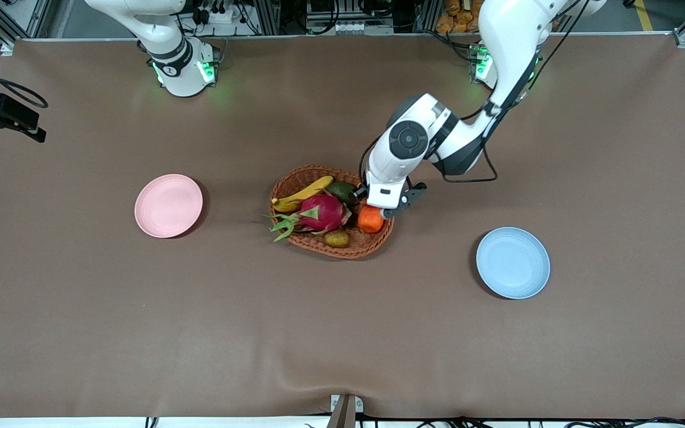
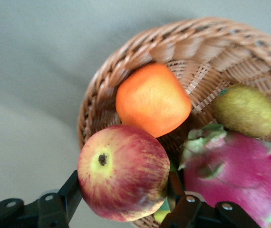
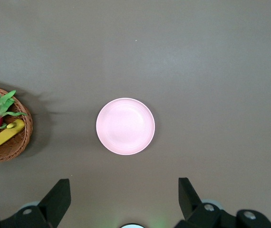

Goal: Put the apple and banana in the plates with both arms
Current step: 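Lower the left gripper onto the red apple and close it, then carry the apple to the blue plate while the right gripper reaches the banana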

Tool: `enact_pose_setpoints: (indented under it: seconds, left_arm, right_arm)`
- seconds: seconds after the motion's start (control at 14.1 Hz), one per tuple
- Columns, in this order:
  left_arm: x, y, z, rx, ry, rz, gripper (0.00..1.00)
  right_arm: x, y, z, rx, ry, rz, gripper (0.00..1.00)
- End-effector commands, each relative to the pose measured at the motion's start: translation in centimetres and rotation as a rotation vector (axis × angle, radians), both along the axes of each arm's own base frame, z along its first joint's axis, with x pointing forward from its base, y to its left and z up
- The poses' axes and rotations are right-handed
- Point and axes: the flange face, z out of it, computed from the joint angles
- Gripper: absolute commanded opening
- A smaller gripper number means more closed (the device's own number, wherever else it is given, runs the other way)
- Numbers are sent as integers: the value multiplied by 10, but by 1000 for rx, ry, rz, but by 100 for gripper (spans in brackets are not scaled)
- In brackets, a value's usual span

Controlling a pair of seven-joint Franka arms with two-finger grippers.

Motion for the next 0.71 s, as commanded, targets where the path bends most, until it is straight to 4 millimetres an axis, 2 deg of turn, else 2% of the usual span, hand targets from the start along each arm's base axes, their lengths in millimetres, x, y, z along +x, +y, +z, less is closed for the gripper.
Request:
enact_pose_setpoints:
  seconds: [0.0, 0.14, 0.36, 0.5, 0.64]
  left_arm:
    - [7, 25, 44, 40, -24, 24, 0]
    - [18, 46, 65, 62, -51, 22, 0]
    - [46, 96, 93, 83, -104, -2, 0]
    - [68, 136, 97, 80, -115, -41, 0]
    - [90, 180, 89, 82, -104, -66, 0]
  right_arm:
    - [5, -3, -3, -2, 13, 8, 100]
    - [19, 1, -25, -8, 54, 19, 100]
    - [20, 17, -32, -13, 70, 50, 100]
    - [21, 22, -43, -3, 92, 49, 100]
    - [25, 42, -61, 5, 126, 77, 100]
